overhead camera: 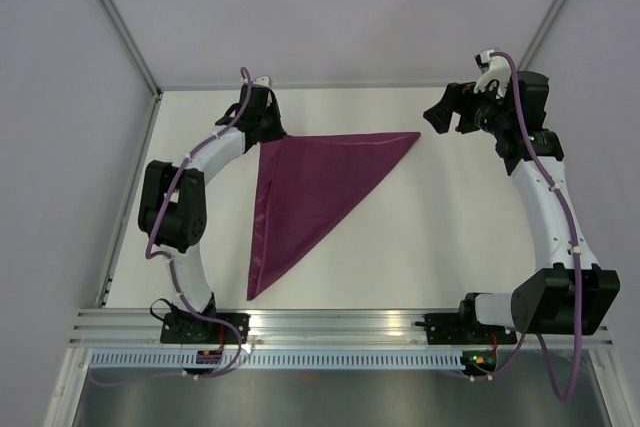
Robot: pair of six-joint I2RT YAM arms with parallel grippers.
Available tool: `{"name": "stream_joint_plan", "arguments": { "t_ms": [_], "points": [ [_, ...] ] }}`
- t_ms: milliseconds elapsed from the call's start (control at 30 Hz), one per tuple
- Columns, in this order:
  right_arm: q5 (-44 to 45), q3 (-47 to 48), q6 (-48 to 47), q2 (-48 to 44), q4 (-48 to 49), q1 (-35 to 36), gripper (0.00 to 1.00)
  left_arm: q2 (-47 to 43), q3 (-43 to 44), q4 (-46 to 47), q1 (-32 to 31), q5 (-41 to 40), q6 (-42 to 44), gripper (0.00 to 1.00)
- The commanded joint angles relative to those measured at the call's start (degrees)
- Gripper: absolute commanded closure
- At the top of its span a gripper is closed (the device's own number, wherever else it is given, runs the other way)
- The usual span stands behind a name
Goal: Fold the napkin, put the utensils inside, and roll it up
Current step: Fold the napkin
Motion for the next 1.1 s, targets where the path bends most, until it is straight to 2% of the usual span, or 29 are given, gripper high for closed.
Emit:
{"name": "stream_joint_plan", "arguments": {
  "t_ms": [0,1067],
  "points": [
    [-0.06,0.17,-0.02,0.5,-0.72,0.43,0.09,1.51,3.63,-2.25,1.06,2.17,-0.62,0.98],
    [0.91,0.17,-0.63,1.2,-0.81,1.05,0.09,7.14,11.98,-6.47,5.46,3.84,0.88,0.98]
  ]
}}
